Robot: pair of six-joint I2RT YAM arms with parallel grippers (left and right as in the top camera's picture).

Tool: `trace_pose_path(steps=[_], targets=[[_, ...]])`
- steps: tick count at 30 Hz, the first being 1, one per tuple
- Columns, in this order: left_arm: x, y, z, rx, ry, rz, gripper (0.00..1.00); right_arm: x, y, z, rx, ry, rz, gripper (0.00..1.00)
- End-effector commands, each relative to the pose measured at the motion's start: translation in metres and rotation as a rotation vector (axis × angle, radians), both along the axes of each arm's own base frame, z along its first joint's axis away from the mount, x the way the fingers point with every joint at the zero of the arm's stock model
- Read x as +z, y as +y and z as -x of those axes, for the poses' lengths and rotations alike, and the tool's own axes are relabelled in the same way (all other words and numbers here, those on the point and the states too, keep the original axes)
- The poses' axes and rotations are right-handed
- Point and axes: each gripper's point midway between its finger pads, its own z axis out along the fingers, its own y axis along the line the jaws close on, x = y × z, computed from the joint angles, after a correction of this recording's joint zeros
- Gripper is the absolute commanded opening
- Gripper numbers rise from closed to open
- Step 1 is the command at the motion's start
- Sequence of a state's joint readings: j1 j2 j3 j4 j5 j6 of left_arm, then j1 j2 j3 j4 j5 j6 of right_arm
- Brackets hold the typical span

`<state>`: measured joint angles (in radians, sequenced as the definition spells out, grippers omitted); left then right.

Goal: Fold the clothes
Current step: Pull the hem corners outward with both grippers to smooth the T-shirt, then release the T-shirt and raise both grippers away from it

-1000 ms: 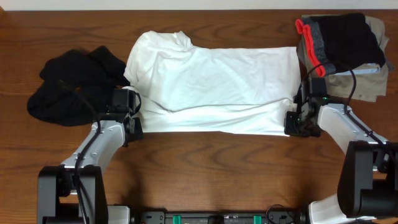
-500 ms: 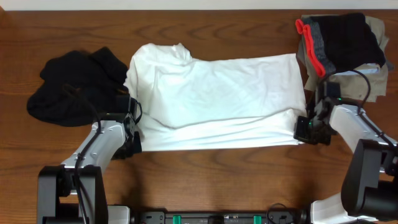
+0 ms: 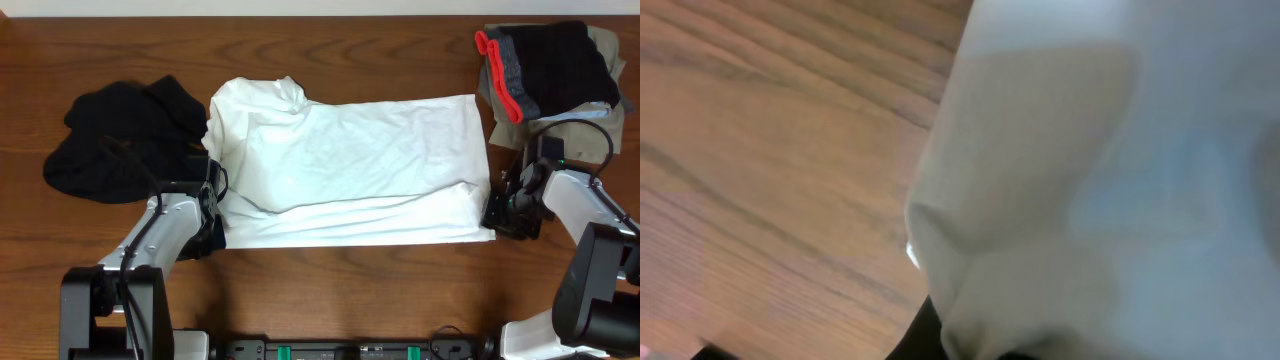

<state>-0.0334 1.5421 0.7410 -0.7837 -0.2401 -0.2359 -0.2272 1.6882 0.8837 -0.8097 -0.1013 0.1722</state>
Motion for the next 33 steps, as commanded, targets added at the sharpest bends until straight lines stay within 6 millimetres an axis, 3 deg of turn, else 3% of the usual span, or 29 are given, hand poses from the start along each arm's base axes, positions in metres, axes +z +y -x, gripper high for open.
trace_pose_path(steps=[1,3,5,7,14,20,24,28,30,33], targets=[[0.01,0.005,-0.009,0.035,-0.034,-0.027,0.34,0.006,-0.004,-0.009,-0.014,-0.019,-0.008,0.47],[0.012,0.002,-0.011,0.037,-0.036,-0.005,0.65,0.015,-0.004,-0.017,-0.014,-0.032,-0.017,0.48],[0.014,-0.004,-0.013,0.039,-0.046,0.027,0.87,0.025,-0.006,-0.024,-0.014,-0.041,-0.015,0.48],[0.017,-0.011,-0.017,0.042,-0.065,0.07,0.98,0.037,-0.007,-0.033,-0.012,-0.053,-0.012,0.48],[0.041,-0.021,-0.026,0.036,-0.164,0.134,0.98,0.08,-0.002,-0.062,0.043,-0.126,-0.036,0.48],[0.089,-0.024,-0.039,0.023,-0.337,0.159,0.98,0.112,0.011,-0.081,0.119,-0.182,-0.026,0.48],[0.138,-0.053,-0.068,-0.111,-0.55,0.312,0.98,0.132,0.03,-0.099,0.187,-0.246,-0.019,0.49],[0.188,-0.077,-0.099,-0.207,-0.715,0.427,0.98,0.16,0.056,-0.118,0.289,-0.332,-0.031,0.61],[0.204,-0.079,-0.115,-0.215,-0.73,0.434,0.98,0.178,0.067,-0.126,0.324,-0.373,-0.032,0.69],[0.209,-0.083,-0.144,-0.251,-0.706,0.428,0.98,0.205,0.078,-0.138,0.381,-0.45,-0.02,0.74]])
